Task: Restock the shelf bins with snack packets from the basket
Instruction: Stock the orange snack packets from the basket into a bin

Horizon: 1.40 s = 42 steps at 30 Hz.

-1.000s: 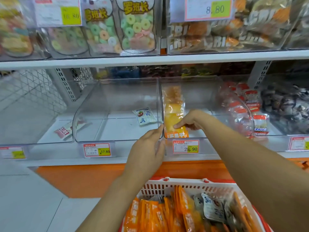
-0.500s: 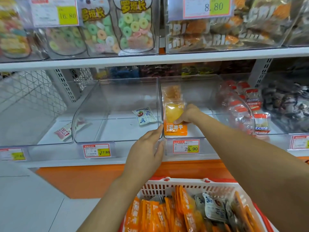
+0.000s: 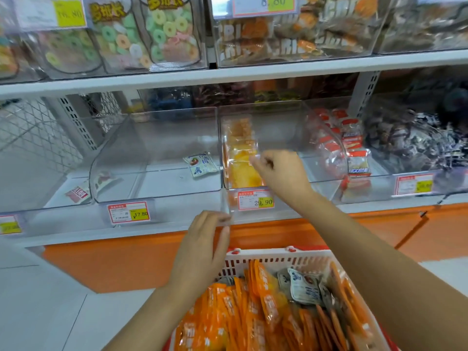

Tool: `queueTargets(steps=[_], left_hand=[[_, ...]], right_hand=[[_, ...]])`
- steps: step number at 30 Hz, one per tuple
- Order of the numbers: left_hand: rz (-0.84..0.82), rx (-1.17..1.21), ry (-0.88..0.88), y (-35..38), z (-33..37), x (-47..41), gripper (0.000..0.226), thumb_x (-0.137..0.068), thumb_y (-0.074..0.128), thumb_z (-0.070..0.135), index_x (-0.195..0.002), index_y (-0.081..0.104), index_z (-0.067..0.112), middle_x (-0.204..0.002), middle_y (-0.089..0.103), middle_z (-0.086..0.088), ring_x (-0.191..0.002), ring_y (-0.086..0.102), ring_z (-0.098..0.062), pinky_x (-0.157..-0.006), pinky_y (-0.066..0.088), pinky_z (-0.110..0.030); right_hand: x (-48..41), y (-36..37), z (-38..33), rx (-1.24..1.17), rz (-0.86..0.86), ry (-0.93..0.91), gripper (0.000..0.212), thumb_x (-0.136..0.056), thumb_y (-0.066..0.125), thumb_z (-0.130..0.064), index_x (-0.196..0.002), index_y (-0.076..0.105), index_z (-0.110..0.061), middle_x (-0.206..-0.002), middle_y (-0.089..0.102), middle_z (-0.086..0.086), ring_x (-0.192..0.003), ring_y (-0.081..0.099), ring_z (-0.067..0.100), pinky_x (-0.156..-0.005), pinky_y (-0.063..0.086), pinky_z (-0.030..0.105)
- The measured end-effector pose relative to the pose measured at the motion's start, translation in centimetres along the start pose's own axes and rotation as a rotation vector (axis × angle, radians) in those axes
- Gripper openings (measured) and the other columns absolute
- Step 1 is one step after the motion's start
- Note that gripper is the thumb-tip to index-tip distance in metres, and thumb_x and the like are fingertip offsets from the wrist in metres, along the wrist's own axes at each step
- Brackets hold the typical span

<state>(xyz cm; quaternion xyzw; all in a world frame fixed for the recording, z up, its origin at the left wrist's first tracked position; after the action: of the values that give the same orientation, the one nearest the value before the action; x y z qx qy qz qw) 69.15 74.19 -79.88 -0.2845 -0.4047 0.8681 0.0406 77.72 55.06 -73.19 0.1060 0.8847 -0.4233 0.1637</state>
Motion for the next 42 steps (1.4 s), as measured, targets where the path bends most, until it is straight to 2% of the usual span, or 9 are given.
queueTargets(steps=[3,8,13,19,22,25,29,34,42], left_hand=[[-0.234,-0.059,-0.084,2.3,-1.0,3.9,0.037,-0.094,0.027,0.051,-0.09,0.056,0.027,-0.088,0.056,0.012,-0.081,0.051,-0.002,-0.07,0.043,-0.024],[-0.776,-0.312,-0.241,5.2,-3.7,9.1,0.042,-0.1,0.039,0.035,-0.139,0.043,0.02,-0.142,0.046,0.0,-0.128,0.045,-0.016,-0.103,0.036,-0.026],[-1.026,-0.368,-0.354,6.0,-5.1,11.7,0.06,-0.101,0.035,0.04,-0.152,0.015,0.016,-0.16,0.004,-0.001,-0.146,0.016,-0.021,-0.116,0.021,-0.031],[-0.996,-0.316,-0.42,6.0,-4.7,11.5,0.059,-0.101,0.039,0.036,-0.152,0.015,0.018,-0.16,0.003,0.003,-0.144,0.02,-0.022,-0.115,0.026,-0.032],[-0.883,-0.227,-0.463,5.5,-3.4,10.1,0.044,-0.101,0.039,0.036,-0.139,0.046,0.015,-0.144,0.046,-0.002,-0.123,0.051,-0.016,-0.102,0.04,-0.029],[-0.669,0.241,-0.778,4.4,-1.3,7.8,0.045,-0.096,0.041,0.051,-0.085,0.063,0.014,-0.081,0.066,-0.003,-0.067,0.062,-0.009,-0.065,0.049,-0.032],[-0.516,0.985,-1.146,2.8,1.0,4.7,0.058,-0.095,0.04,0.053,-0.1,0.065,0.001,-0.097,0.072,-0.02,-0.085,0.072,-0.025,-0.073,0.059,-0.03],[-0.289,1.017,-1.008,0.6,2.9,2.5,0.018,-0.094,0.053,0.012,-0.099,0.065,0.001,-0.077,0.071,-0.017,-0.063,0.07,-0.021,-0.06,0.059,-0.029],[-0.473,0.572,-0.458,-3.7,4.7,-0.2,0.028,-0.093,0.054,0.034,-0.084,0.072,0.015,-0.086,0.074,-0.006,-0.084,0.069,-0.022,-0.085,0.051,-0.038]], right_hand=[[5.9,0.7,1.5,-0.002,-0.046,-0.13,0.048,-0.093,0.058,-0.034,-0.054,0.035,-0.019,-0.048,0.037,-0.002,-0.05,0.043,0.019,-0.052,0.034,0.032],[13.1,6.9,6.0,0.234,-0.535,0.263,0.041,-0.093,0.052,-0.048,-0.065,0.053,-0.017,-0.062,0.051,-0.002,-0.054,0.049,0.011,-0.05,0.037,0.021],[21.1,11.7,9.4,0.314,-0.9,0.429,0.058,-0.088,0.044,-0.066,-0.105,0.06,-0.013,-0.106,0.061,0.004,-0.106,0.06,0.025,-0.084,0.048,0.032],[22.9,12.2,7.7,0.605,-0.818,0.208,0.024,-0.099,0.035,-0.021,-0.092,0.057,-0.019,-0.098,0.061,0.003,-0.097,0.062,0.021,-0.076,0.047,0.031],[21.6,11.2,5.9,0.643,-0.808,0.181,0.02,-0.098,0.041,-0.014,-0.104,0.06,-0.011,-0.109,0.063,0.006,-0.098,0.062,0.022,-0.074,0.049,0.03],[18.5,8.3,3.6,0.459,-0.61,0.236,0.022,-0.096,0.042,-0.01,-0.098,0.064,-0.01,-0.098,0.066,0.006,-0.088,0.064,0.02,-0.071,0.051,0.028],[15.5,4.4,1.2,-0.006,-0.403,-0.124,0.023,-0.096,0.052,-0.029,-0.09,0.074,-0.03,-0.084,0.071,-0.007,-0.078,0.061,0.009,-0.072,0.045,0.019],[14.4,0.6,0.1,-0.353,-0.376,-0.204,0.029,-0.076,0.071,-0.045,-0.095,0.077,-0.024,-0.094,0.073,-0.015,-0.091,0.063,-0.003,-0.083,0.047,0.013],[10.1,-2.9,0.6,-0.657,-0.195,0.276,0.042,-0.071,0.066,-0.055,-0.094,0.063,-0.02,-0.08,0.068,-0.005,-0.049,0.05,0.001,-0.049,0.037,0.014]])
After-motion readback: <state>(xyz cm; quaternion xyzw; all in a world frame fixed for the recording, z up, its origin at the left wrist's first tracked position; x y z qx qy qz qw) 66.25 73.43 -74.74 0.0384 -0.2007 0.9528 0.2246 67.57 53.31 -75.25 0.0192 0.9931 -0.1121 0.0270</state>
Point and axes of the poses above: each hand's wrist, its own x-axis away from the middle knuckle, its own y-axis out of the palm, z = x × y, the point moved 1 cm from there along -x, towards the middle knuckle
